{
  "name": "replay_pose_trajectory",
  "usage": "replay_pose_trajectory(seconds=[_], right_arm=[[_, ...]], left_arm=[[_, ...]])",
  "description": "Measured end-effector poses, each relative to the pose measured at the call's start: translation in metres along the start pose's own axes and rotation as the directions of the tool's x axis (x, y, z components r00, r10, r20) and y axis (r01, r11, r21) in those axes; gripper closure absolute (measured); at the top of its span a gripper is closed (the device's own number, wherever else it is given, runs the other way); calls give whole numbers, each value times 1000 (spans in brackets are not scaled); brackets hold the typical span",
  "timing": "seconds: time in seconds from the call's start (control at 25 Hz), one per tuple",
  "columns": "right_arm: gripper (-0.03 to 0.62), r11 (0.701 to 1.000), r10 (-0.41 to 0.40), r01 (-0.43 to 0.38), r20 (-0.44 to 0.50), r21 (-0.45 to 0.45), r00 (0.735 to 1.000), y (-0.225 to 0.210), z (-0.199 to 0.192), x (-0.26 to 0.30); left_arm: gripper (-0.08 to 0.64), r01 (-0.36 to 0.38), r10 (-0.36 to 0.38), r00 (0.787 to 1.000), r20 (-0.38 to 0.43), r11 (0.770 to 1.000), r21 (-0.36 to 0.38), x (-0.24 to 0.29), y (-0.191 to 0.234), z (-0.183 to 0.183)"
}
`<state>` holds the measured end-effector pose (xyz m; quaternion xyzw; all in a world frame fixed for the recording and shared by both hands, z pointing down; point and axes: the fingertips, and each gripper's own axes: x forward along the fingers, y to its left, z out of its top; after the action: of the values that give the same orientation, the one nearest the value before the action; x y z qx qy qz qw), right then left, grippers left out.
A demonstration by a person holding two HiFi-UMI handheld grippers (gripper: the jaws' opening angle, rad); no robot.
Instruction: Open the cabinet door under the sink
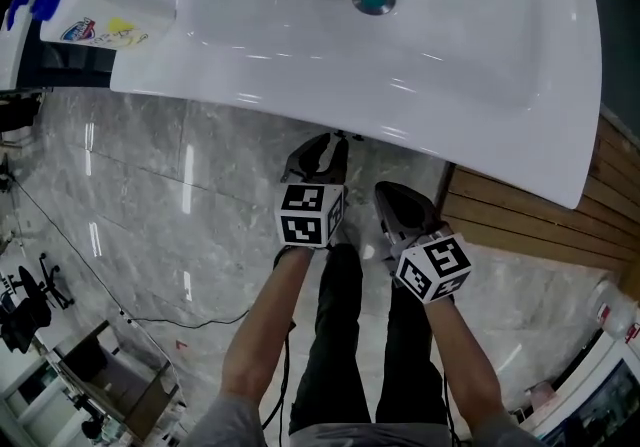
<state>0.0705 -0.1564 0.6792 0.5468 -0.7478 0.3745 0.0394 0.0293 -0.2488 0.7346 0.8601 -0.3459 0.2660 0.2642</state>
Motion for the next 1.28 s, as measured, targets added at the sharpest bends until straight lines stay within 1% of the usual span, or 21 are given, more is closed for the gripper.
replay_pose_trajectory(seconds=[0.36, 0.48, 0.72, 0.88, 1.0, 1.12, 1.24, 1.28], right_arm=[[581, 1000, -15, 15, 8, 26, 1000, -15, -3, -8], [581, 999, -17, 17, 6, 29, 1000, -17, -6, -9], [581, 999, -21, 21, -3, 41, 1000, -22, -11, -11], [581, 999, -19, 20, -11, 42, 1000, -21, -14, -11], [583, 999, -21, 22, -16, 39, 1000, -18, -14, -10], [582, 999, -23, 23, -15, 37, 1000, -13, -13, -9], [581, 999, -26, 27, -18, 34, 999, -8, -14, -8], [581, 999, -28, 28, -20, 35, 999, -6, -15, -8]], left_arm=[[456, -10, 10, 1000, -19, 1000, -15, 15, -1, -3], [465, -16, 15, 999, -28, 1000, -17, 20, 1, -3], [472, -23, 24, 1000, -19, 1000, 12, 21, 0, -3], [474, -20, 20, 999, -29, 1000, 19, 21, 0, -4], [475, -20, 21, 999, -31, 999, 39, 20, 0, -4], [476, -19, 20, 1000, -22, 999, 49, 18, 0, -5], [476, 8, -8, 1000, 10, 1000, 29, 13, 0, -8], [476, 19, -19, 1000, 20, 999, 34, 11, 0, -9]])
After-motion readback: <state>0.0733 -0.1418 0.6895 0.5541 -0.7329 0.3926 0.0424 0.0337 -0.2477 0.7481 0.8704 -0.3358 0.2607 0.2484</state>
